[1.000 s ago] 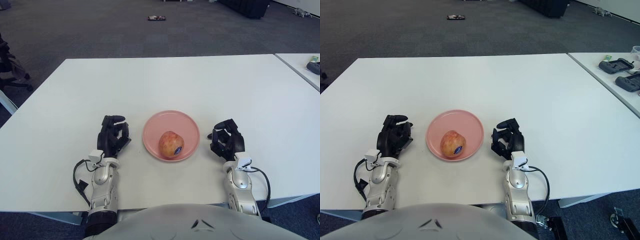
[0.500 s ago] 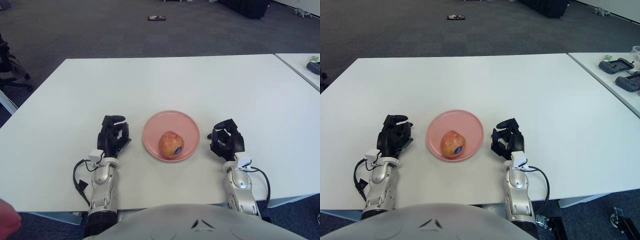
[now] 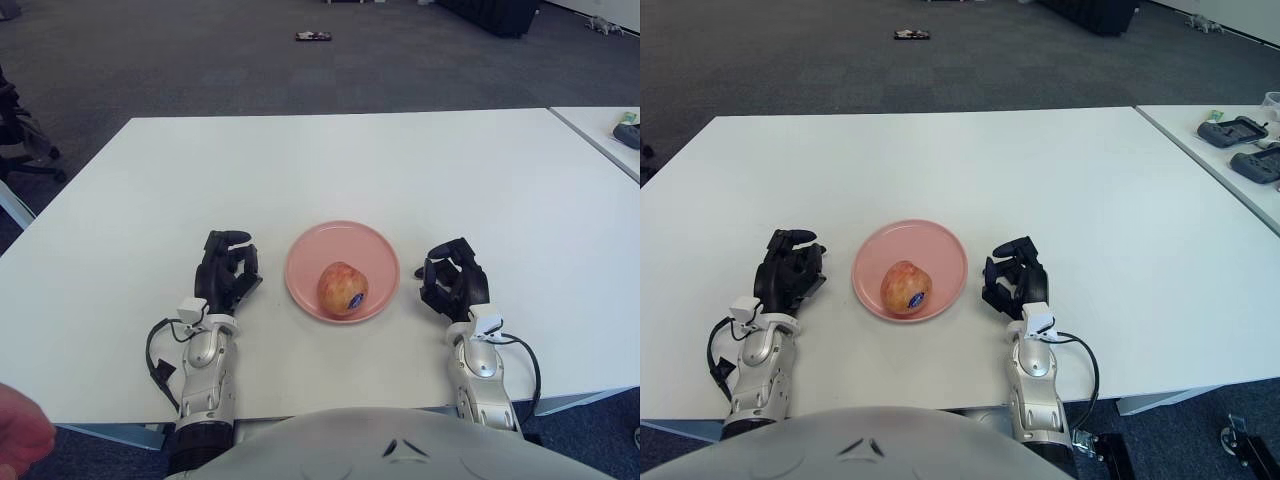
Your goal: Put the apple into the plate.
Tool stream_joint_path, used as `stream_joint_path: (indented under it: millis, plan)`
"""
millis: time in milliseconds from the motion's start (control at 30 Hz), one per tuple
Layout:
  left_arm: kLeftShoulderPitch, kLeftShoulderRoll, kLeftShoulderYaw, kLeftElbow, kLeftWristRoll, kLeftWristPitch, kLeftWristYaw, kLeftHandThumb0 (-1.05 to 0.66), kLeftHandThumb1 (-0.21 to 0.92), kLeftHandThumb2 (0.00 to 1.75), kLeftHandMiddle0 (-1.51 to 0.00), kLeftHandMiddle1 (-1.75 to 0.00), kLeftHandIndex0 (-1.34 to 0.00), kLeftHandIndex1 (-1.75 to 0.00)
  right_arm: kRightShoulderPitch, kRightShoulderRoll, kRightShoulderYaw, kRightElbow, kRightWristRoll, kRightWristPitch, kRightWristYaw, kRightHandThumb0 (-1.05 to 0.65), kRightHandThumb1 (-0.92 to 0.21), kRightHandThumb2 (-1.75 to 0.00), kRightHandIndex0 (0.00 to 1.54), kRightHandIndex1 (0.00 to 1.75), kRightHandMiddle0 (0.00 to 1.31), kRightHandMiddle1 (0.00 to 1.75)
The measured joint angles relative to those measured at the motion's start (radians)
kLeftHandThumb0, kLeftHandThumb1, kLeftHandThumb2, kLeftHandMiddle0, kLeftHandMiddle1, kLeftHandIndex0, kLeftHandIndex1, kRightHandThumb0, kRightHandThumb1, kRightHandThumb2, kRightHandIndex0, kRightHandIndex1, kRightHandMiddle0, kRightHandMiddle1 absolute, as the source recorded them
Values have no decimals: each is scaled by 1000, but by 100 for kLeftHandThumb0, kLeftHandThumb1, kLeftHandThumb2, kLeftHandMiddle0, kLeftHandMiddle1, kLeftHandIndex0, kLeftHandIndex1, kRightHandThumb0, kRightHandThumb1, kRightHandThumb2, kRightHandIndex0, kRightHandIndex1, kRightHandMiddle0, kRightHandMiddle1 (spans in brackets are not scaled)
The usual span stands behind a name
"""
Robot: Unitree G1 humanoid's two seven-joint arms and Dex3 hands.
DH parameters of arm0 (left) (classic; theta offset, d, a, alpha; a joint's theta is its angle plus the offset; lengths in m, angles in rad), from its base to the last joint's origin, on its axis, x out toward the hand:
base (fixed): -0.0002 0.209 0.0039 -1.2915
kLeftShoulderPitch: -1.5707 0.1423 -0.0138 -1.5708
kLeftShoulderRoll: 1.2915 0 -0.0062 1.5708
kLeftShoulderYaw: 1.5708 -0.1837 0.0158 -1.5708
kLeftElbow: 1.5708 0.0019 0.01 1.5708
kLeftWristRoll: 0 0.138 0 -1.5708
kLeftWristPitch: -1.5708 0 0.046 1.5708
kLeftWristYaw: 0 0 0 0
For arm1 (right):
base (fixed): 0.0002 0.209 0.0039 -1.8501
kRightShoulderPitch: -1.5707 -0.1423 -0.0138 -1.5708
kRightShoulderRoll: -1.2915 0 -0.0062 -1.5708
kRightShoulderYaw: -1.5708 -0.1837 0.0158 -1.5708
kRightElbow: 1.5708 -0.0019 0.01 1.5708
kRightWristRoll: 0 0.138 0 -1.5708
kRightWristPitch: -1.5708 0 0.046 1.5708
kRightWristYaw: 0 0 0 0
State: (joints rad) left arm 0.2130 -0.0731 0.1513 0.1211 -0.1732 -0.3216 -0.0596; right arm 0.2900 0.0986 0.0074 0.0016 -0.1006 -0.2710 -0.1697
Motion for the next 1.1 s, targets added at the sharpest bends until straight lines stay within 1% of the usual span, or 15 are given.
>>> stream_joint_path:
  millis: [400,1100]
  plan:
    - [0,1,-1,3,22,-6,1,-39,67,88,-97,-175,-35,-175,0,0,0,0,-1,0,0,-40,-59,-98,61,140,40,175]
    - [0,1,0,6,19,-12,1,-38,69,86,-96,-175,-34,-175,1,0,0,0,-3,0,-1,-40,-59,-98,61,140,40,175]
